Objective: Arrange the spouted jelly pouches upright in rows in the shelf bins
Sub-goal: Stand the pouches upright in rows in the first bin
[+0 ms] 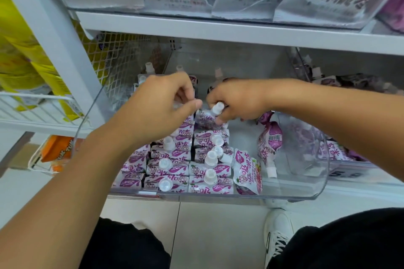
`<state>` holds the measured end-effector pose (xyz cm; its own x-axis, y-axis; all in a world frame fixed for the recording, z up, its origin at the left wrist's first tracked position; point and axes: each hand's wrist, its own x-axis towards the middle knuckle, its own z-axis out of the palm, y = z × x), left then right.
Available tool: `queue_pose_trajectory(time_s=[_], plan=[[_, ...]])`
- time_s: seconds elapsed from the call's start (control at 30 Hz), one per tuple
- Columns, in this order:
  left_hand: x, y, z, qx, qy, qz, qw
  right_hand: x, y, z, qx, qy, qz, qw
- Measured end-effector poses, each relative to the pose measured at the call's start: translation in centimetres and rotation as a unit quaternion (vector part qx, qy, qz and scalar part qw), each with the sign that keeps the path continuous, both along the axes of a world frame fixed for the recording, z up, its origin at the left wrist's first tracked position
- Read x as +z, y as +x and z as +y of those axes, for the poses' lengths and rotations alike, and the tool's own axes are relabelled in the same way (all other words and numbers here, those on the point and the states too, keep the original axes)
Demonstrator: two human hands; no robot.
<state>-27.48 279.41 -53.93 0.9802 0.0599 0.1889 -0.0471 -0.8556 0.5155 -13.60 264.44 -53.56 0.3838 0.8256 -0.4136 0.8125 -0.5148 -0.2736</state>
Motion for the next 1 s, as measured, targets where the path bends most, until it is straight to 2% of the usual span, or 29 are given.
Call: queue_pose_trajectory(time_s=[0.07,0.27,0.33,0.4,0.43,0.5,0.6,0.7,0.87,1.0], plan=[[-0.6,-0.1,0.2,-0.001,0.02,0.019,1.0,-0.2,-0.2,0.7,0.016,-0.042,0.027,0.999],[-1.9,1.3,-0.5,-0.034,0.127,0.123,0.984,0.4,-0.2,1.6,0.109,-0.126,-0.042,0.985],[-1.9,1.9,-0.8,-0.031,0.142,0.145,0.979,0.3,-0.1,1.1,0.063,-0.098,0.03,0.993],[-1.8,2.3,-1.2,-0.032,0.158,0.163,0.973,1.1,0.0,-0.6,-0.059,-0.03,0.152,0.986],[-1.8,2.4,-1.3,-0.036,0.165,0.173,0.97,2.0,-0.2,-1.8,-0.106,-0.012,0.178,0.978],[-1.6,2.4,-1.3,-0.042,0.177,0.196,0.964,3.9,-1.2,-4.0,-0.117,-0.014,0.16,0.98],[-1.5,2.5,-1.4,-0.043,0.188,0.203,0.96,4.8,-5.3,-5.4,-0.007,-0.072,0.049,0.996],[-1.4,2.6,-1.4,-0.043,0.175,0.221,0.959,2.9,-6.9,-5.0,0.015,-0.093,0.012,0.995],[-1.7,2.4,-1.3,-0.035,0.151,0.23,0.961,1.3,-6.2,-4.3,-0.016,-0.122,0.069,0.99],[-1.6,2.5,-1.1,-0.036,0.139,0.24,0.96,0.2,-6.4,-5.1,-0.093,-0.045,0.171,0.98]])
